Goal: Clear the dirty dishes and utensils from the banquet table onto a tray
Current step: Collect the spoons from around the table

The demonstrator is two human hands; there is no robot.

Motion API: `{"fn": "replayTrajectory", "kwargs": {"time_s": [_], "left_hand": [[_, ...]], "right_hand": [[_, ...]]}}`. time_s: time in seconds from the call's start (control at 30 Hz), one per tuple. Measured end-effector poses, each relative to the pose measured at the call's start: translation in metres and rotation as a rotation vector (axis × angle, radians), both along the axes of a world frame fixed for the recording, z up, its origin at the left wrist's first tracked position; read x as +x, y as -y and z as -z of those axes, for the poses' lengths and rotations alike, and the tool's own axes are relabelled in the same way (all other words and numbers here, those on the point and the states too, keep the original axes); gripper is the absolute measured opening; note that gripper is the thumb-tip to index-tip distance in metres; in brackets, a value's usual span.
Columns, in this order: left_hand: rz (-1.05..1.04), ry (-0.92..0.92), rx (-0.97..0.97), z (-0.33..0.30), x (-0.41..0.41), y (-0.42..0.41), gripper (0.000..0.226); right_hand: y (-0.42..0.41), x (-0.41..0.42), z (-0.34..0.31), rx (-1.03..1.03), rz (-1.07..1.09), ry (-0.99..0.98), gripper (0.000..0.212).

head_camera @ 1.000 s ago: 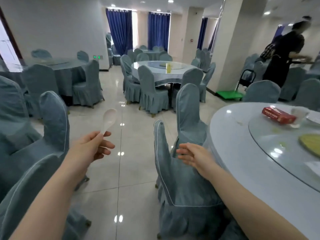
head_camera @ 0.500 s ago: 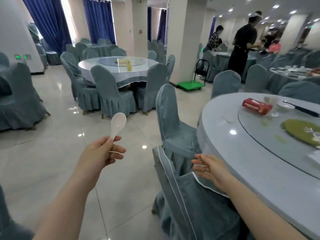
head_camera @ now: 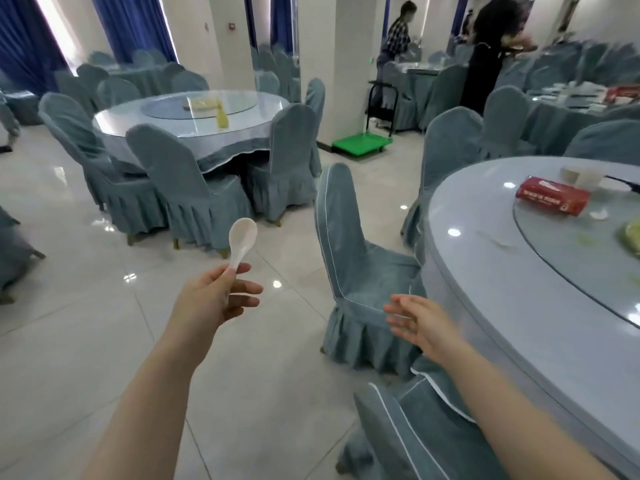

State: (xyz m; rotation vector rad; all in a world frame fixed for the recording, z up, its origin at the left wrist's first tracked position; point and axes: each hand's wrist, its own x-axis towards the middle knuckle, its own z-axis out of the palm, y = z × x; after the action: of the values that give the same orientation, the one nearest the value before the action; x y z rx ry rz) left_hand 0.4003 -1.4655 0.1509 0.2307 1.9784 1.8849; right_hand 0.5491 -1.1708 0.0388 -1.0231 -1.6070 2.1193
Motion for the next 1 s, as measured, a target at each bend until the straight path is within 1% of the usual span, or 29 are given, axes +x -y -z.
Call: {"fn": "replayTrajectory", "kwargs": {"time_s": [0.13,0.27,0.4,0.53,0.63,0.73,0.87,1.0], "left_hand": [[0.101,0.024,0.017,0.008,-0.087,-0.046,0.027],[0.251,0.031,-0.01,0.009,-0.164,-0.098,0.027],[0.412,0.03,-0.024,0.01,-0.215,-0.155,0.027],[0.61,0.042,-0.061,0.008,-0.244,-0.219,0.026],[0.715,0.003,-0.081,0.005,-0.264,-0.274,0.026],[0.729,-0.012,-0.089,0.004,-0.283,-0.328,0.026],[0.757,-0.05,-0.116,0.011,-0.306,-0.405,0.026],[0.754,0.013,-0.126,0.021,-0.333,-0.492,0.026]], "right_hand": [[-0.018,-0.051,0.017,0.028,0.088,0.045,0.016],[-0.034,-0.085,0.022,0.005,0.285,0.069,0.015],[-0.056,-0.1,0.011,0.029,0.487,0.088,0.016],[-0.086,-0.094,0.0,0.054,0.688,0.094,0.015],[-0.118,-0.088,0.01,0.091,0.756,0.151,0.015],[-0.164,-0.091,0.024,0.114,0.8,0.202,0.016],[-0.248,-0.108,0.045,0.144,0.82,0.265,0.017],[-0.338,-0.133,0.06,0.113,0.814,0.333,0.02]]}}
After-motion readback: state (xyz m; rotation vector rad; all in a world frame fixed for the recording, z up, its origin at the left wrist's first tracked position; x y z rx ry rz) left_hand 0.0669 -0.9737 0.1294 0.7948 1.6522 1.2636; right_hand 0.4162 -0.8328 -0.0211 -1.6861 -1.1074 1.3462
